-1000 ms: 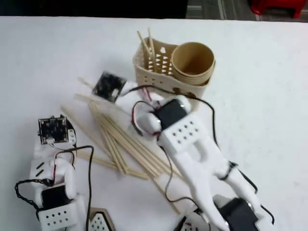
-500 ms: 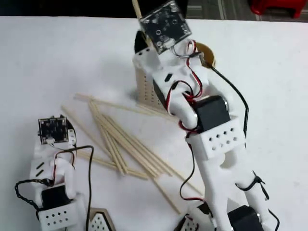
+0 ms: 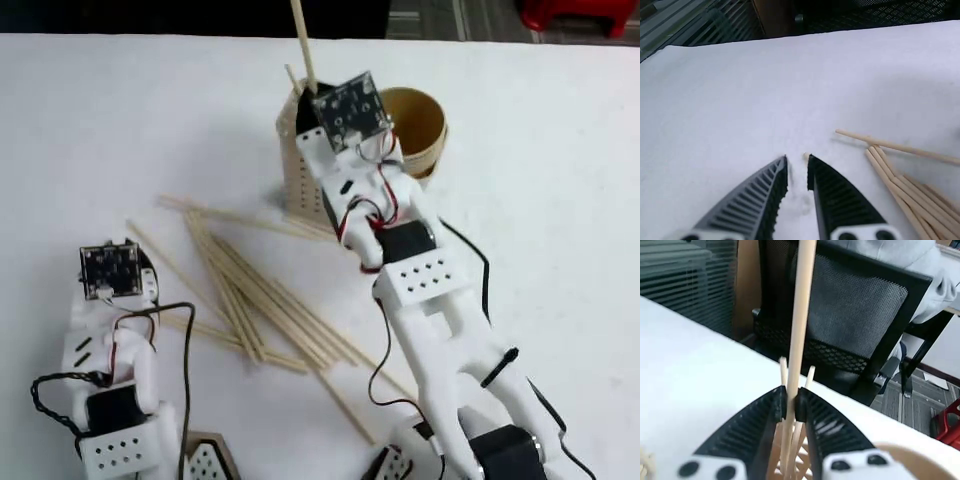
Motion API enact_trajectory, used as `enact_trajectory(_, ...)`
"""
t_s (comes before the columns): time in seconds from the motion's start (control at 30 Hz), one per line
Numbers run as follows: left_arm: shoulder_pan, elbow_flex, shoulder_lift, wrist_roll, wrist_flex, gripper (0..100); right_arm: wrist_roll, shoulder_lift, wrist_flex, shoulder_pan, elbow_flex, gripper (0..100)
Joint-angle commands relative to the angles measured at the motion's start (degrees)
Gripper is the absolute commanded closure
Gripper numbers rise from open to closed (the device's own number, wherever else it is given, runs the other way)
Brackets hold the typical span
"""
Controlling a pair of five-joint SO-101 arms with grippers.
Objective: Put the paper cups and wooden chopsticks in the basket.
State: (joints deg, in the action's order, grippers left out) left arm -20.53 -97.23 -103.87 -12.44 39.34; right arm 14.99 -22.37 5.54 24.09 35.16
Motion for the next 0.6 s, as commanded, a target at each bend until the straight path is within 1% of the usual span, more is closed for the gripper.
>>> enact_trajectory(0.0, 0.48, 0.26, -0.84, -0.7, -1.05, 91, -0.53, 1.8, -1.89, -0.66, -0.44, 97.9)
enact_trajectory(0.1, 0.48, 0.26, -0.84, -0.7, -1.05, 91, -0.7, 4.53, -1.98, -0.66, -0.53, 97.4)
enact_trajectory(0.17, 0.48, 0.26, -0.84, -0.7, -1.05, 91, -2.9, 5.41, -1.8, -0.57, -0.53, 96.1)
enact_trajectory(0.3, 0.48, 0.26, -0.84, -0.7, -1.05, 91, -8.0, 4.0, 0.92, -0.66, -0.62, 85.3)
enact_trajectory(0.33, 0.48, 0.26, -0.84, -0.7, -1.05, 91, -8.53, 2.86, 2.68, -0.48, -0.88, 84.6)
enact_trajectory(0.57, 0.48, 0.26, -0.84, -0.7, -0.88, 91, -7.38, -7.96, 20.7, -0.22, -2.37, 97.4)
